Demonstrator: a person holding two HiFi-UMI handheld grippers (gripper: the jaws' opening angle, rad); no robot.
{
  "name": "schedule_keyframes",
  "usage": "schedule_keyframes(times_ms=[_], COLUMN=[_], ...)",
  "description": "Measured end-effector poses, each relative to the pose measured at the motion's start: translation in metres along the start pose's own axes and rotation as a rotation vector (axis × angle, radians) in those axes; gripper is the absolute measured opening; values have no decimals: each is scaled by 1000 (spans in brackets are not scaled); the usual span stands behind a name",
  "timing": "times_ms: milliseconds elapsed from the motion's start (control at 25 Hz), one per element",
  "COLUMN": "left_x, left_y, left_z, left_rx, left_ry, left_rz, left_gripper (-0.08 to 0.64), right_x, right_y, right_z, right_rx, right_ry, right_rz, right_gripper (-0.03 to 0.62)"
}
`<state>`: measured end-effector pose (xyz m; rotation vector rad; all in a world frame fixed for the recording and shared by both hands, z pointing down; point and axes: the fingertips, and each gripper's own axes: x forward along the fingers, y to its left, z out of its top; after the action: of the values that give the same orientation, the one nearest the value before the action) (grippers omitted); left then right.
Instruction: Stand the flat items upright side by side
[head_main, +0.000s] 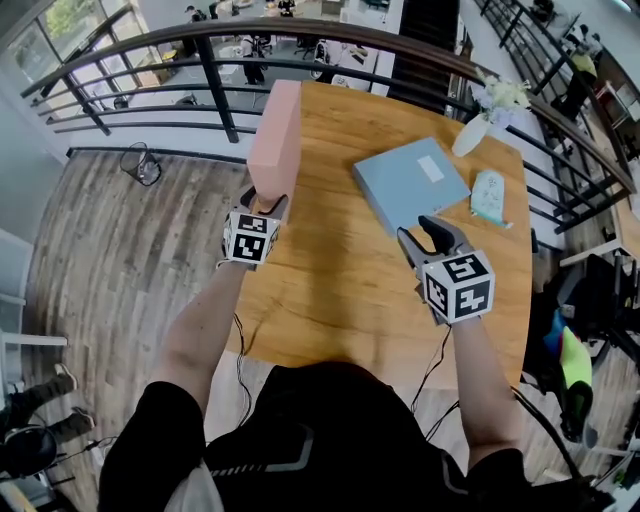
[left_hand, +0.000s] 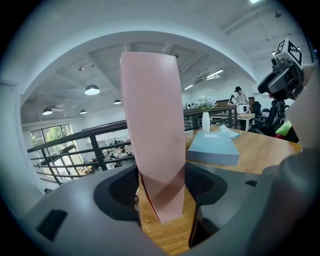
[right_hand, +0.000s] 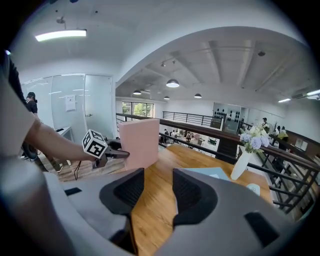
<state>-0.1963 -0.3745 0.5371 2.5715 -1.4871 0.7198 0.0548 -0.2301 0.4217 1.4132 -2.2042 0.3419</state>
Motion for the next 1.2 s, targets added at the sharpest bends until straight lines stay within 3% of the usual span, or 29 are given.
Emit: schedule_keyframes(times_ms=[360,800,1000,1200], left_x=[11,5,-23,-63], left_y=[10,12,11,-22], left_z=[3,5,6,14], left_rx=[3,2,-83,-64], left_ry=[26,16,-8,-25], left_rz=[-22,20,59,27], left_gripper=[308,332,334,334], right_x=[-5,-10,-18,-29], right_y=[-4,-1,-5,-21], right_z=[-13,-15,-17,-28], right_rx=[21,16,21,92], right_ry=[10,21,6,-18], right_rz=[-27,-31,-31,-46], right_gripper=[191,193,198,203])
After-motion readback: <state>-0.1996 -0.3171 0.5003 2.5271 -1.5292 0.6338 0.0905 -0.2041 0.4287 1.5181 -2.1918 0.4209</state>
